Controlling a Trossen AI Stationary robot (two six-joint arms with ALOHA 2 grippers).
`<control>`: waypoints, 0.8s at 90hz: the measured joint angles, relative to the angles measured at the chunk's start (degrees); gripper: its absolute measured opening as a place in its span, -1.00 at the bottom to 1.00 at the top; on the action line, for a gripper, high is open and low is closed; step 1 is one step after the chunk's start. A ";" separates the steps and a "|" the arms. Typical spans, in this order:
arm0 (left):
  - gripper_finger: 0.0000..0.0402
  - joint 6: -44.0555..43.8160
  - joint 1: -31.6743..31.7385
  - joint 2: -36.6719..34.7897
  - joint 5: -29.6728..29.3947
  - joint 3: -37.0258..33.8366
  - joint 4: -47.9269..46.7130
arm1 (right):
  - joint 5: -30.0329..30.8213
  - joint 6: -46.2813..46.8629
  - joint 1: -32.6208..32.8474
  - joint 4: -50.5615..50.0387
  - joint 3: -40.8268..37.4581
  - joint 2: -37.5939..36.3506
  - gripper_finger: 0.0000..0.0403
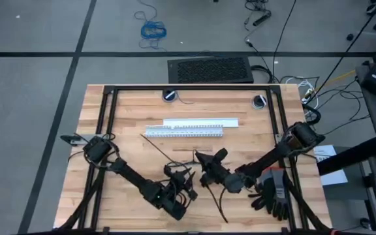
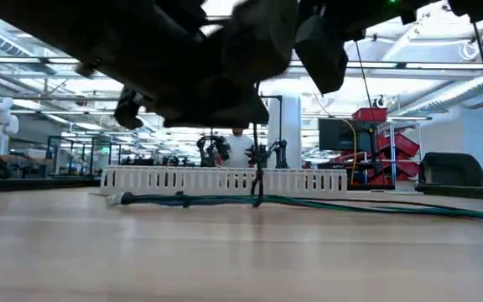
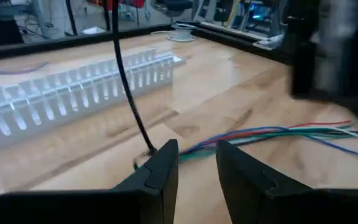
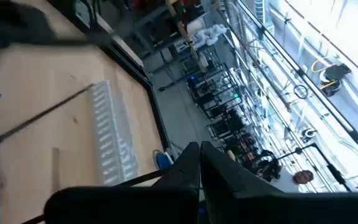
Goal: Ziptie cables
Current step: Assemble the cable wires with the second cable zip tie
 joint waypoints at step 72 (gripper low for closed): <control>-0.56 -15.97 7.43 5.31 3.26 -0.04 -1.81 | -3.84 -3.06 -0.84 -2.17 0.00 0.00 -1.00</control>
